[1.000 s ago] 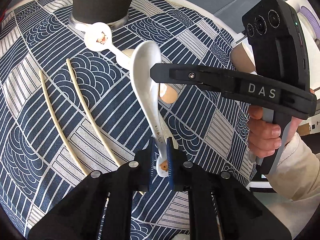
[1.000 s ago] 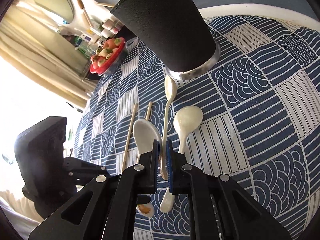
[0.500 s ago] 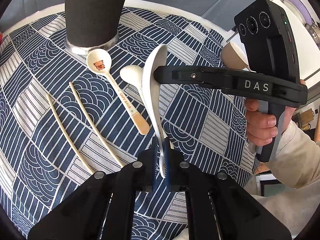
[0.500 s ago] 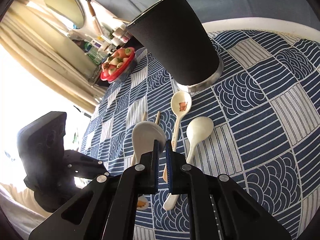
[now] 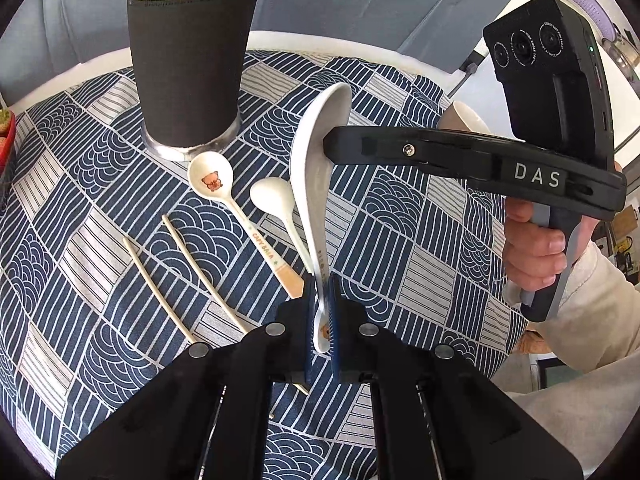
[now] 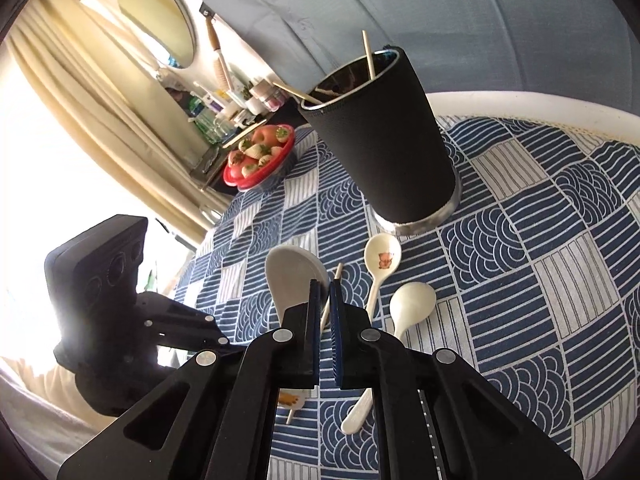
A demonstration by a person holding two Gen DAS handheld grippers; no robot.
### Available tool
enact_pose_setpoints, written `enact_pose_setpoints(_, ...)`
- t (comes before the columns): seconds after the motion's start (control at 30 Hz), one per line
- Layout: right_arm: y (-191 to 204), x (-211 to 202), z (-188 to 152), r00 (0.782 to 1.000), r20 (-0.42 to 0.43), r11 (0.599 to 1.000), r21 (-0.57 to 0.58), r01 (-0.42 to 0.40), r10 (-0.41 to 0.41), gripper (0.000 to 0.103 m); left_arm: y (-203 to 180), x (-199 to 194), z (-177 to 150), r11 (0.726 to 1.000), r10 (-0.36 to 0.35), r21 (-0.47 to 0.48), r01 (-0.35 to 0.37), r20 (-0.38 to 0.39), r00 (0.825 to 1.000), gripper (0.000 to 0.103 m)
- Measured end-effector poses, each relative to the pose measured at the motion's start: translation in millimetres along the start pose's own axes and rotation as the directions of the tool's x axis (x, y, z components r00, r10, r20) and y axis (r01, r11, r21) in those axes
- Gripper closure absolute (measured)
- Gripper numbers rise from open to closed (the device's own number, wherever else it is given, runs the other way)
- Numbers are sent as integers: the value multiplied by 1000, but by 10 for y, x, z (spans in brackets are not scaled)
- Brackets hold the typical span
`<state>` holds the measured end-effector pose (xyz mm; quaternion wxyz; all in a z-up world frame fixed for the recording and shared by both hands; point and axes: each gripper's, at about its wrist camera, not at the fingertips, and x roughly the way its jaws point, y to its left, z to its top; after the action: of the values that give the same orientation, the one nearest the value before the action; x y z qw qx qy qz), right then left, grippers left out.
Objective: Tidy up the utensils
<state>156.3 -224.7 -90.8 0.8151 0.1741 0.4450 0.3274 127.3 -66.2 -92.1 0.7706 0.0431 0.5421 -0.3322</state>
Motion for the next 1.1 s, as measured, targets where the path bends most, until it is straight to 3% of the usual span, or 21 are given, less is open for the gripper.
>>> enact_pose_setpoints(0.5, 282, -329, 439, 993, 118, 994, -113, 14, 0, 99, -72, -419, 400, 996, 49, 73, -57, 107, 993, 96)
enact_pose_setpoints(0.63, 353, -417, 593, 988, 155, 989, -144, 14, 8, 99, -51, -545, 525, 996, 26, 77, -37, 143, 989, 96)
enact_pose_setpoints(1.1, 493, -662, 1047, 972, 236, 970, -235, 65, -8, 99, -12, -783, 943, 989, 36, 134, -68, 226, 973, 97)
